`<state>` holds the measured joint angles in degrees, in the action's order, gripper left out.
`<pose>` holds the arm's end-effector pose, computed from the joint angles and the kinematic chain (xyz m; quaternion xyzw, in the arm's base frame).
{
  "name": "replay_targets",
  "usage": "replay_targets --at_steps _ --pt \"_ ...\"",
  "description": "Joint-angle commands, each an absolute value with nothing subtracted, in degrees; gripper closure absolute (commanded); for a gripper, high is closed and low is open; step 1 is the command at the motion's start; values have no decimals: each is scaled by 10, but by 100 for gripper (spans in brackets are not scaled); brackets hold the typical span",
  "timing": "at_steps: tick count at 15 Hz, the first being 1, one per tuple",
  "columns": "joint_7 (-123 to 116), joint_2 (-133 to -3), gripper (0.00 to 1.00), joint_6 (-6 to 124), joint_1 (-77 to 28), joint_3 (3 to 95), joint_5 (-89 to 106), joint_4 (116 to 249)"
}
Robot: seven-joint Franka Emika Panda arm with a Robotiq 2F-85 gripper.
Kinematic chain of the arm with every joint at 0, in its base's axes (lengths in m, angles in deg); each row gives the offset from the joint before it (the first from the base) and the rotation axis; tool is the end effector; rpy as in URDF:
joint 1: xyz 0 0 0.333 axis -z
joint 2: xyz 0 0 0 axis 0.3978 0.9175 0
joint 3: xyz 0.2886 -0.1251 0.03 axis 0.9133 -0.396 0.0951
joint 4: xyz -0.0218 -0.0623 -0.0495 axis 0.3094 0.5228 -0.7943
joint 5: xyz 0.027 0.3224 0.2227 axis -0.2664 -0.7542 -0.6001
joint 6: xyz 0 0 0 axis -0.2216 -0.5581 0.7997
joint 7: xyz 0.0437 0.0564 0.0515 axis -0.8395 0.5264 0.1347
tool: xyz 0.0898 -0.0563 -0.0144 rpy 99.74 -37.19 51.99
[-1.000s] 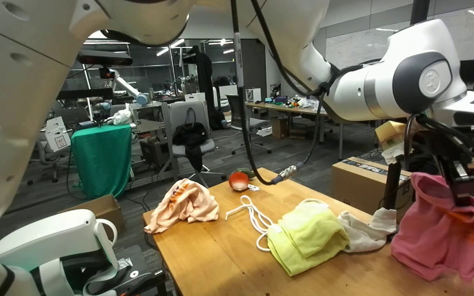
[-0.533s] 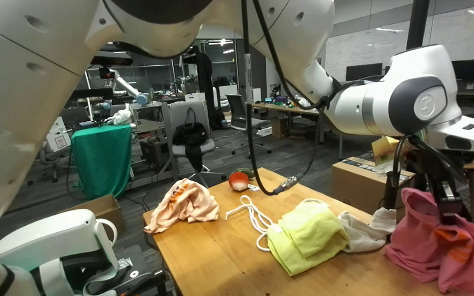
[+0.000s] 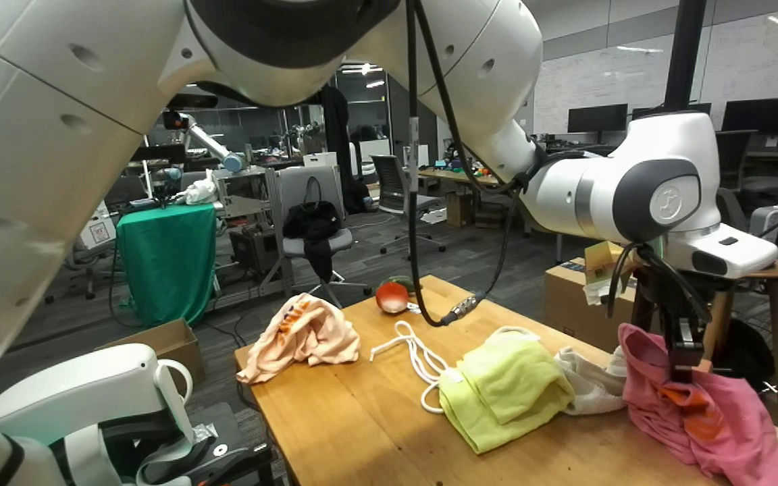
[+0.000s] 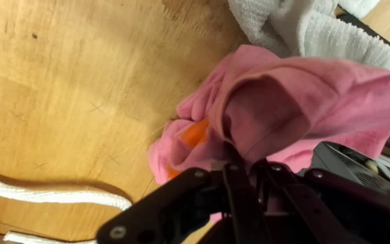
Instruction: Move the white rope to the right, move the radish to the left, move the peach shirt to the left, move the pink shirt to the right, move the yellow towel to the right, move the white towel forwards
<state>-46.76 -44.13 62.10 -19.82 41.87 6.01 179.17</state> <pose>0.7002 -0.1605 0.2514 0.8648 -0.4926 0.0882 0.0405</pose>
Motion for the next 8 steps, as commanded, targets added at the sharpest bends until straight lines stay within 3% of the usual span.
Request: replay_targets --at_steps 1,7,8 --pt "-452 -425 97 596 -194 422 42 1767" --pt "-457 -417 96 574 -188 416 43 1758" --pt "-457 -417 77 571 -186 417 43 1757"
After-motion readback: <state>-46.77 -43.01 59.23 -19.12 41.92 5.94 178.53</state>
